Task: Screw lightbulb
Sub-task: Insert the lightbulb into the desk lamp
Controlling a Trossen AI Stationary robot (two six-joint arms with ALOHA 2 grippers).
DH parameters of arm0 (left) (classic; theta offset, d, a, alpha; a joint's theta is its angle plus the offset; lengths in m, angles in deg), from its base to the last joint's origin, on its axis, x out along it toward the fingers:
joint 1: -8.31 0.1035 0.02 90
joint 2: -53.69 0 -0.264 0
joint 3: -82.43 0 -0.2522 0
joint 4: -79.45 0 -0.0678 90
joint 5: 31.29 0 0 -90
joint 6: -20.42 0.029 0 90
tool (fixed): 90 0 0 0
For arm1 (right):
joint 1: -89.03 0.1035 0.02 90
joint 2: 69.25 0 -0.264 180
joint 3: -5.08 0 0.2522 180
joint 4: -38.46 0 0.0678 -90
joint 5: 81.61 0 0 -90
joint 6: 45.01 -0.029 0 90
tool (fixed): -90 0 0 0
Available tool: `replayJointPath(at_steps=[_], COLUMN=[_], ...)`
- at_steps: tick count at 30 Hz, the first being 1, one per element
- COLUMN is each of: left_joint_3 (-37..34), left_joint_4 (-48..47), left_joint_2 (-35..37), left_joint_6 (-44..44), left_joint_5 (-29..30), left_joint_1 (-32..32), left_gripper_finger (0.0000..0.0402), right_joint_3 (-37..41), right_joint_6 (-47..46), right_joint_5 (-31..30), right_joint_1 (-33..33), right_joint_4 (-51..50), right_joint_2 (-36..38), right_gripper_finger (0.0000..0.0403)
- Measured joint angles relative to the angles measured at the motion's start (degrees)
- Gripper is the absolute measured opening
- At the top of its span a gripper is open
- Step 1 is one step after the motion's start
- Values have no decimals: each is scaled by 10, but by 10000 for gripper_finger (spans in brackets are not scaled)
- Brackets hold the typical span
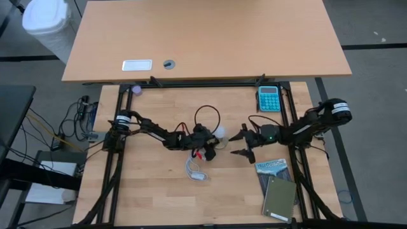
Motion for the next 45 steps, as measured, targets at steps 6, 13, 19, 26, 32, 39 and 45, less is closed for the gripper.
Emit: replayJointPath(at_steps=[6,13,19,26,32,39,45], left_joint_3=[0,0,0,0,1,0,0], left_joint_4=[7,15,13,11,7,6,8], left_joint_2=[0,-1,0,0,0,-1,-1], left_joint_6=[5,17,17,16,11,3,3], left_joint_5=[-18,-46,-50,-52,-44,-9,-21], left_joint_1=[0,-1,-2,-3,-3,0,1], left_gripper_finger=[188,188,188,188,188,188,188], right_joint_3=[-13,-67,-72,-72,-53,-16,-9], right_joint_6=[19,42,52,42,21,-8,10], right_joint_5=[-47,22,47,48,52,81,-77], right_joint_1=[-30,-66,-57,-35,-25,6,3], right_joint_4=[1,-3,-6,-14,-19,-21,-32], right_joint_2=[-11,-73,-70,-69,-50,23,19], right_gripper_finger=[283,283,280,274,268,266,257])
